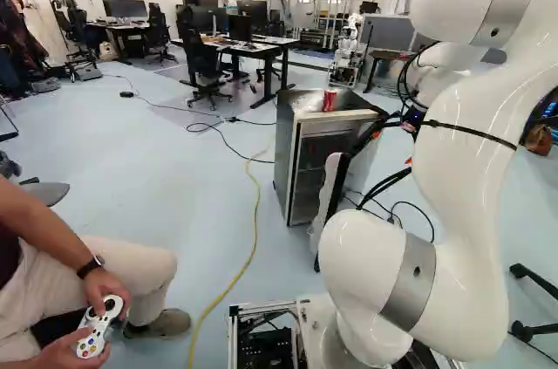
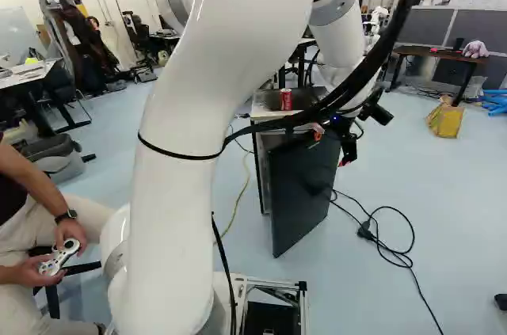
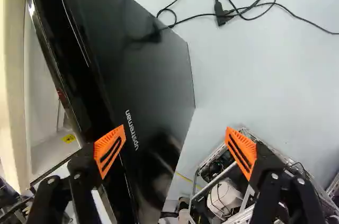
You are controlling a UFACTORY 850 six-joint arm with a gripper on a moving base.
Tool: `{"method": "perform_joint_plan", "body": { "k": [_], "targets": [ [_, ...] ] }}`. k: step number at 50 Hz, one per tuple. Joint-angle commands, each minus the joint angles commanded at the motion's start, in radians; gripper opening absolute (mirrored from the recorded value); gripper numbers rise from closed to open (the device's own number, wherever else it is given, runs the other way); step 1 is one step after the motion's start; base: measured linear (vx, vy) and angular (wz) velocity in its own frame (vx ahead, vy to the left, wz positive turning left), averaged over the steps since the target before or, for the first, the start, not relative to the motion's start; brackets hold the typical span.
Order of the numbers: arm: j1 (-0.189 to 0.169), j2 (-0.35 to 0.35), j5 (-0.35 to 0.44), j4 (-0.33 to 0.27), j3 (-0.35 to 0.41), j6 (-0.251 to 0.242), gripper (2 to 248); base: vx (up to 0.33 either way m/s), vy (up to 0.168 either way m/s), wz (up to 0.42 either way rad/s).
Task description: Grab a drink from the fridge
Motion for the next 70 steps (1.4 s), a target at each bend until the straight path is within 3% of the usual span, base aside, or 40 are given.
{"method": "perform_joint_plan", "body": {
  "k": [31, 70],
  "targets": [
    [0.059, 0.009, 0.0, 0.0, 0.012, 0.0, 247, 0.0, 0.0, 0.0],
    [0.066, -0.048, 0.005, 0.0, -0.001, 0.0, 247, 0.0, 0.0, 0.0]
  ]
}}
